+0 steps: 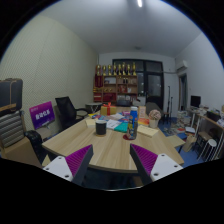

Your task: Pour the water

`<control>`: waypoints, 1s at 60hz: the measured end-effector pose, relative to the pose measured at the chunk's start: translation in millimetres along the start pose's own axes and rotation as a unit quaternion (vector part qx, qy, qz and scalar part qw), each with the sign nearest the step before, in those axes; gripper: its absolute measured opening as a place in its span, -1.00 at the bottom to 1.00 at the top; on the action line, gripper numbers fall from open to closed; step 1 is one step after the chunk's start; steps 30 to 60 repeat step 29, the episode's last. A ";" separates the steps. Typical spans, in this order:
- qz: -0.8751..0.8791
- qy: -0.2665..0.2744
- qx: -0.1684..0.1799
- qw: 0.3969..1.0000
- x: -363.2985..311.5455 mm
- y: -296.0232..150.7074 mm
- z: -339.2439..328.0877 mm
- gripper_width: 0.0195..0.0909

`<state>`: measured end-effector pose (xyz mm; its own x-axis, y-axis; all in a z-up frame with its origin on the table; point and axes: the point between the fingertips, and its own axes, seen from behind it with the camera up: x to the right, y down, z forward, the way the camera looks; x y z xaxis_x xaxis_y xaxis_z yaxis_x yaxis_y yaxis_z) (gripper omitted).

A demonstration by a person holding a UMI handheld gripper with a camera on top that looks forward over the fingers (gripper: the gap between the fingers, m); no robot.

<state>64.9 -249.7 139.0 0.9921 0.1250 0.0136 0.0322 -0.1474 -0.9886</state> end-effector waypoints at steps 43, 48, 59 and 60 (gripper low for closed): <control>0.029 0.012 0.020 0.999 10.8 11.4 -77.1 0.81; 0.029 0.012 0.020 0.999 10.8 11.4 -77.1 0.81; 0.029 0.012 0.020 0.999 10.8 11.4 -77.1 0.81; 0.029 0.012 0.020 0.999 10.8 11.4 -77.1 0.81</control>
